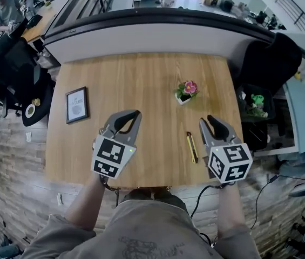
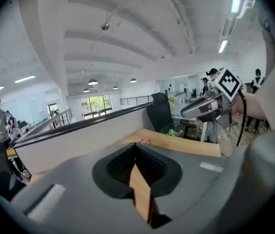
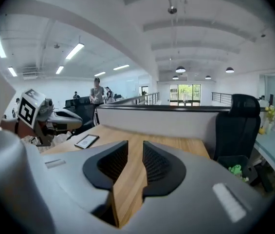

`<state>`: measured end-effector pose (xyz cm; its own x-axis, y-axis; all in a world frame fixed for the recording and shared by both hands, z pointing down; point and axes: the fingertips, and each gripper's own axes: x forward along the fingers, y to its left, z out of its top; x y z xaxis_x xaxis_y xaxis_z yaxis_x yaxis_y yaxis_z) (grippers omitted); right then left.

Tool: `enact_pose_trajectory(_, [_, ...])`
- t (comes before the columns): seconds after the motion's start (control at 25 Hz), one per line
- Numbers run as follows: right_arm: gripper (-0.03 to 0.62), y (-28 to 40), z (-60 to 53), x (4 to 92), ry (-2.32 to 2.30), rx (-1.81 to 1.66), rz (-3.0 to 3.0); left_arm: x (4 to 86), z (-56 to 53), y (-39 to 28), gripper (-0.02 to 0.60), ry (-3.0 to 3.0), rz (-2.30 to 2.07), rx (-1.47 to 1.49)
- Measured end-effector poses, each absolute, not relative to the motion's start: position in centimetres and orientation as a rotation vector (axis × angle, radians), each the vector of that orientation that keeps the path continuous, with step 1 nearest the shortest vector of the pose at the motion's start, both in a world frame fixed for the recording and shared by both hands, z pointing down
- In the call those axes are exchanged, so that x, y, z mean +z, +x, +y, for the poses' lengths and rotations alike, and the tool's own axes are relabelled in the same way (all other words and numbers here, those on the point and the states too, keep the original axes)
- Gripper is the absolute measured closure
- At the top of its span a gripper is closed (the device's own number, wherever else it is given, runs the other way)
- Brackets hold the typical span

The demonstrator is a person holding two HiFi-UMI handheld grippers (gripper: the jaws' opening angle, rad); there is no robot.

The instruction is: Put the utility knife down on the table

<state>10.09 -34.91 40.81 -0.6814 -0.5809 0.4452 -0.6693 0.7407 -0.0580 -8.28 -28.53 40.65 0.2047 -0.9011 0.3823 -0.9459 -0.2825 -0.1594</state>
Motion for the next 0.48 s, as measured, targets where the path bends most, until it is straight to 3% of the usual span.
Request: enact_pose_trajectory(0.48, [0.542, 11.0, -29.1, 25.4, 1.071, 0.04, -2.881, 30.0, -25.1, -8.9, 0.58, 2.479, -1.949, 0.402])
